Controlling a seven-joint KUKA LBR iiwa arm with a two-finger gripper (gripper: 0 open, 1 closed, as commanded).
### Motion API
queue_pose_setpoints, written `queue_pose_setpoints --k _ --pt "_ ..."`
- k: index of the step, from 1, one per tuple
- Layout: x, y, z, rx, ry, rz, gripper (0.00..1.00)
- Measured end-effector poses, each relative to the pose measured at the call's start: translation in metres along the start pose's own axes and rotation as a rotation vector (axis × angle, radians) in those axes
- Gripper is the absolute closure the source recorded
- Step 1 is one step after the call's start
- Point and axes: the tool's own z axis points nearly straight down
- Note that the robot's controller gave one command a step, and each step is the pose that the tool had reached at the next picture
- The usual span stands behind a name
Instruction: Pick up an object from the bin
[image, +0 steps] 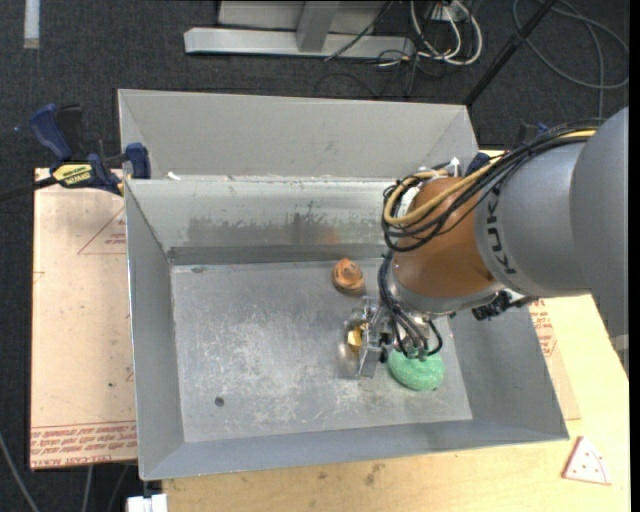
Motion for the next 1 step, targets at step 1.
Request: queue_pose_setpoints --k 1 --pt "0.0017 -0.0007 -0.0101 0.003 0.009 0.0 1.0"
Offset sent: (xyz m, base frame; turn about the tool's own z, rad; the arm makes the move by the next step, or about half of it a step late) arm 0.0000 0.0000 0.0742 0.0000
